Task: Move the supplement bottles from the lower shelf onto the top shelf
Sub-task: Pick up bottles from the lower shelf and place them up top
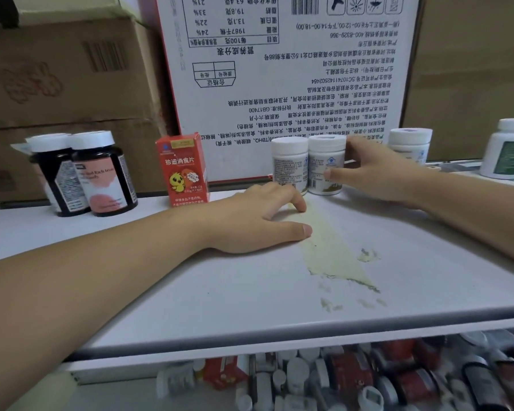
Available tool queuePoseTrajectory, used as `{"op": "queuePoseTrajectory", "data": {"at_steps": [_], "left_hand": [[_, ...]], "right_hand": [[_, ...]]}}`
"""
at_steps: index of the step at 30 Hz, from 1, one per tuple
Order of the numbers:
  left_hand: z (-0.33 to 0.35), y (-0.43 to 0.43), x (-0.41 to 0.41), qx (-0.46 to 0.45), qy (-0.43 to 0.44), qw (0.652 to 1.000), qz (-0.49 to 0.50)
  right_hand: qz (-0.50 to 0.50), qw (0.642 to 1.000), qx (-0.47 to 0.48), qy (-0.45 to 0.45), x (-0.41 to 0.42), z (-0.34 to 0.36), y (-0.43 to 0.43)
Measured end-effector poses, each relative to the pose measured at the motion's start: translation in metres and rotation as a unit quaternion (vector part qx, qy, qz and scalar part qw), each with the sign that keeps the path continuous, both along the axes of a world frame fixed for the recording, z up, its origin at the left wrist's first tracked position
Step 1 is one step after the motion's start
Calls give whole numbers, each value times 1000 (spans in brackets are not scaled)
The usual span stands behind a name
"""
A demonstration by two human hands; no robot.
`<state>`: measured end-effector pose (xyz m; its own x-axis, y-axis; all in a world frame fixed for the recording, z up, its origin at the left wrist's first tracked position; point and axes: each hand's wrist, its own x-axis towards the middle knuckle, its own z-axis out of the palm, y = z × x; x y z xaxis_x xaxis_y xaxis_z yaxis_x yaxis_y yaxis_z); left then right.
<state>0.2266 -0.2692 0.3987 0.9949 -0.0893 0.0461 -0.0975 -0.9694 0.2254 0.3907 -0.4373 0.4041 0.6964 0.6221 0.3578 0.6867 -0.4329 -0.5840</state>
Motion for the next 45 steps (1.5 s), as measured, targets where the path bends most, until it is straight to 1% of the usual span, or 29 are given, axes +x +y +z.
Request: {"op": "queuePoseTrajectory", "data": {"at_steps": [2, 4, 6, 8, 9, 11, 13, 15, 18, 20, 23, 27, 30, 33, 35, 36, 42, 45], "left_hand": [[2, -3, -2, 4, 0, 1000, 4], [6, -6, -8, 32, 4, 999, 5], [17, -6, -18, 85, 10, 996, 17], [31, -1, -35, 113, 31, 992, 43], [38, 2, -46, 121, 41, 990, 55], [51, 12, -70, 144, 43, 986, 68], [60, 23, -101, 168, 26, 982, 75], [64, 44, -150, 178, 8, 982, 68], [64, 58, -178, 178, -5, 981, 78], [62, 73, -221, 170, -24, 982, 74], [53, 95, -290, 143, -66, 986, 53], [25, 119, -361, 124, -95, 987, 27], [-10, 141, -390, 148, -69, 986, 23], [-52, 158, -406, 182, -22, 982, 34], [-80, 163, -410, 196, 4, 980, 42], [-93, 165, -411, 188, 17, 981, 48], [-169, 185, -386, 117, 59, 989, 71], [-204, 192, -358, 78, 57, 991, 88]], "right_hand": [[-11, 1000, -28, 1, -4, 4, -1], [-40, 997, -70, 10, -13, 13, -5], [-84, 988, -132, -13, -23, 25, -13], [-101, 977, -185, -40, -43, 35, -22], [-100, 975, -192, -44, -54, 37, -24], [-67, 976, -191, -74, -79, 38, -25], [-20, 976, -191, -106, -110, 41, -24], [7, 971, -197, -136, -158, 35, -14], [26, 961, -203, -185, -184, 34, -15], [36, 957, -199, -208, -215, 30, -13], [22, 957, -190, -220, -274, 29, -14], [21, 957, -183, -225, -338, 11, -15], [16, 953, -209, -217, -375, -16, -12], [22, 943, -268, -196, -396, -57, -6], [26, 936, -302, -180, -401, -89, -1], [28, 933, -315, -174, -403, -105, 2], [43, 919, -370, -130, -392, -186, 22], [37, 923, -372, -91, -372, -221, 38]]}}
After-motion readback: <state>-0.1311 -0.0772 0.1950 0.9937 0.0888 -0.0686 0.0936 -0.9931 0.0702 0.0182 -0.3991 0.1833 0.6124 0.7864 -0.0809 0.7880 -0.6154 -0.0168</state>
